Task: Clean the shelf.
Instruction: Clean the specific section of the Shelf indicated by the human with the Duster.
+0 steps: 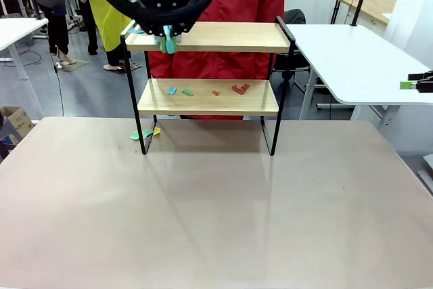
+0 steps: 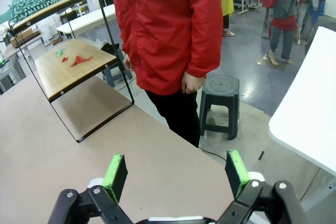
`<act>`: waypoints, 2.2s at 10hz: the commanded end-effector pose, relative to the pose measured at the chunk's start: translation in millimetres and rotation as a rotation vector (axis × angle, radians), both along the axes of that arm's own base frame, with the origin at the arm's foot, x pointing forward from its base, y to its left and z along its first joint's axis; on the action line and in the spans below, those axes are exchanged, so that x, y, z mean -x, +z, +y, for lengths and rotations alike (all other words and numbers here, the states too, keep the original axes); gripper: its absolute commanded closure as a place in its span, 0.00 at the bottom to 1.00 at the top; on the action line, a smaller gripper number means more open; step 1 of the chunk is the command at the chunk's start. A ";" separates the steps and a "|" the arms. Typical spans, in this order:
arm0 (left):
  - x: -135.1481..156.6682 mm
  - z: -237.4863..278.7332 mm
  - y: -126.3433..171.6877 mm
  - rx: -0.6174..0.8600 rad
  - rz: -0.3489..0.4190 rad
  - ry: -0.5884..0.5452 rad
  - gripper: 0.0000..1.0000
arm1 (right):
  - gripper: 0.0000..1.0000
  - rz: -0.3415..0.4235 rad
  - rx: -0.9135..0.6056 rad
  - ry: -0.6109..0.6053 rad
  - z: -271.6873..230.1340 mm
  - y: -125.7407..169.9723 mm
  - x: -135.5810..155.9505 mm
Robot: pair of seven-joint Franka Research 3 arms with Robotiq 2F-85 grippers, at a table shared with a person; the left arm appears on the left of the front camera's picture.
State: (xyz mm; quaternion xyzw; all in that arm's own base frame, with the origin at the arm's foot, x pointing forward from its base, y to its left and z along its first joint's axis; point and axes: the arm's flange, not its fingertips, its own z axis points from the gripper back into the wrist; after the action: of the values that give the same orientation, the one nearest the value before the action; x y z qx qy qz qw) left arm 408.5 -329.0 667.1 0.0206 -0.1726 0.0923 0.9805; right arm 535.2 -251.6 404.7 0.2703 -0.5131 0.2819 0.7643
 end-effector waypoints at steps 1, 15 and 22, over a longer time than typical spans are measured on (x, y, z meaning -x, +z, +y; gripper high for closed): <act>12.3 25.4 -3.7 -0.053 0.006 -0.002 0.87 | 0.00 -0.001 0.003 0.002 1.6 1.5 0.8; 62.2 67.5 37.5 -0.120 -0.192 0.144 0.87 | 0.00 -0.001 0.003 0.002 1.6 1.5 0.8; 71.7 128.0 53.4 0.007 -0.269 -0.281 0.87 | 0.00 -0.001 0.003 0.002 1.6 1.5 0.8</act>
State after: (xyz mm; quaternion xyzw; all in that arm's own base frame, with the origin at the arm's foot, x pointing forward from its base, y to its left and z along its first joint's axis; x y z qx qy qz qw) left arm 347.6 -230.8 733.0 0.0120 -0.3066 0.0043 0.9518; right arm 535.2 -251.6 404.6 0.2704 -0.5130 0.2819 0.7643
